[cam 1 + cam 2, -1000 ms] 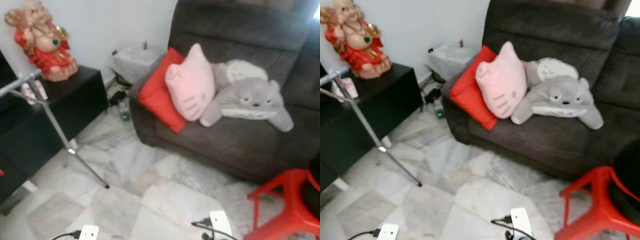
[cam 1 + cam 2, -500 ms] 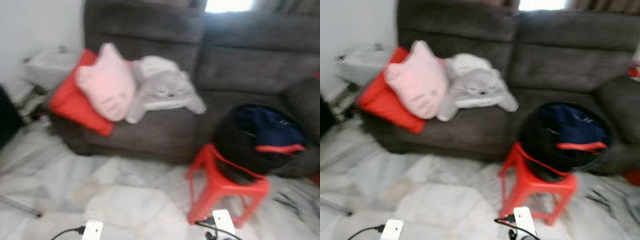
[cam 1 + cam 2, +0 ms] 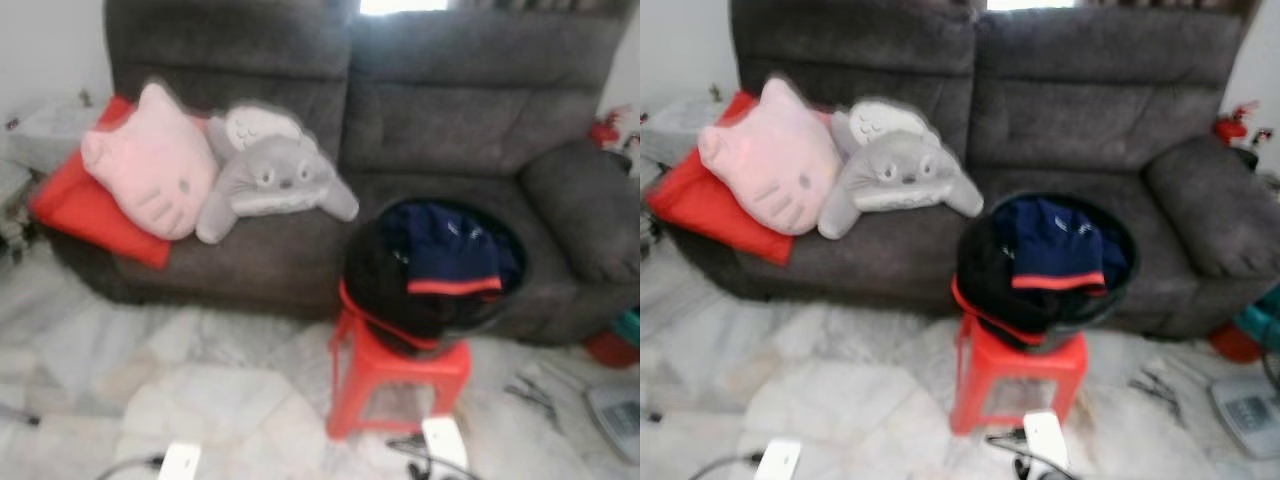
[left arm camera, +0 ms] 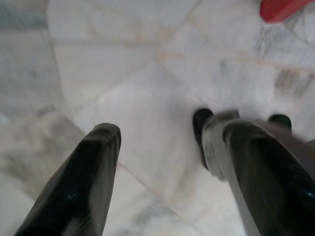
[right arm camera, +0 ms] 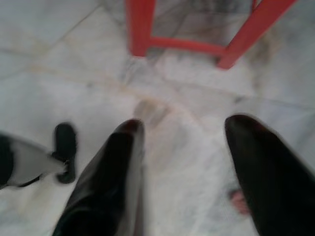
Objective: Hang hanger
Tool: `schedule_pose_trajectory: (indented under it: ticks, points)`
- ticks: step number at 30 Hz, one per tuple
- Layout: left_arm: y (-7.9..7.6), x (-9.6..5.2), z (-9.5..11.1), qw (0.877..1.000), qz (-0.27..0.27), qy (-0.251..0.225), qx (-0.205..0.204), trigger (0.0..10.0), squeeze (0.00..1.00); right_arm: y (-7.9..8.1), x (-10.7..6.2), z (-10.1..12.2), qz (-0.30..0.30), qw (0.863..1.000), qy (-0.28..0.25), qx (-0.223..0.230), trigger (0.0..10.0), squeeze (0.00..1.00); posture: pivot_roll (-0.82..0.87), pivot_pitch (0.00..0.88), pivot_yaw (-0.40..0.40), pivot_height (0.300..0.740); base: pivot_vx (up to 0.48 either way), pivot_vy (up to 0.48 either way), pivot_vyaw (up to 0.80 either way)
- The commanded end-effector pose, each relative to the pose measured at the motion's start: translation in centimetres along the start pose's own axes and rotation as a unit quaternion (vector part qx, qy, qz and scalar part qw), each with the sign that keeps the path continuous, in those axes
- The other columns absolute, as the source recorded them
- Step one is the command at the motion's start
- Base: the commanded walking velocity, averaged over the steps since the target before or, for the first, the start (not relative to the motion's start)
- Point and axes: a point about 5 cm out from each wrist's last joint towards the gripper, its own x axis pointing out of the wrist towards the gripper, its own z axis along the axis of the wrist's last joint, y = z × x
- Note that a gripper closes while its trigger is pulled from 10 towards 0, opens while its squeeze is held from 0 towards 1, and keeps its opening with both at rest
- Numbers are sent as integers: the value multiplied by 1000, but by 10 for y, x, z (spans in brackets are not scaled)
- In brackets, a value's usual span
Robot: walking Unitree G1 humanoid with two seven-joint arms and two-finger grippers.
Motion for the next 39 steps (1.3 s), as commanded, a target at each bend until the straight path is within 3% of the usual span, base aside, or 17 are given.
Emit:
schedule_pose_trajectory:
  ticks: [1, 18, 22, 33, 34, 36, 37, 39]
  points:
    - [0, 0, -3, 1000, 0, 6, -4, 10000, 0, -4, -1, -4, -5, 1000, 4, 4, 10000, 0, -3, 0, -6, 740, 0, 0, 0]
    - [-1, 0, -4, 1000, 2, 5, -28, 10000, 0, -5, -1, -3, -10, 1000, -6, 13, 10000, 0, -9, 0, -8, 740, 0, 0, 0]
    - [0, -1, -4, 1000, 4, 5, -30, 10000, 0, -7, -1, 2, -35, 999, -37, -6, 10000, 0, -38, 0, -9, 740, 0, 0, 0]
    - [1, -1, -6, 1000, 3, 5, -25, 10000, 0, -11, -7, 17, -86, 985, -149, -6, 10000, 0, -104, 0, -16, 740, 0, 0, 0]
    - [1, -1, -6, 1000, 3, 6, -24, 10000, 0, -14, -8, 25, -90, 981, -175, -4, 10000, 0, -104, 0, -16, 740, 0, 0, 0]
    - [1, -1, -7, 1000, 3, 7, -23, 10000, 0, -44, -26, 79, -114, 943, -311, -23, 10000, 0, -113, 0, -17, 740, 0, 0, 0]
    - [1, -1, -7, 1000, 3, 7, -22, 10000, 0, -52, -36, 95, -122, 927, -353, -35, 10000, 0, -113, 0, -17, 740, 0, 0, 0]
    - [1, -1, -8, 1000, 3, 8, -21, 10000, 0, -55, -51, 107, -125, 905, -403, -48, 10000, 0, -120, 0, -20, 740, 0, 0, 0]
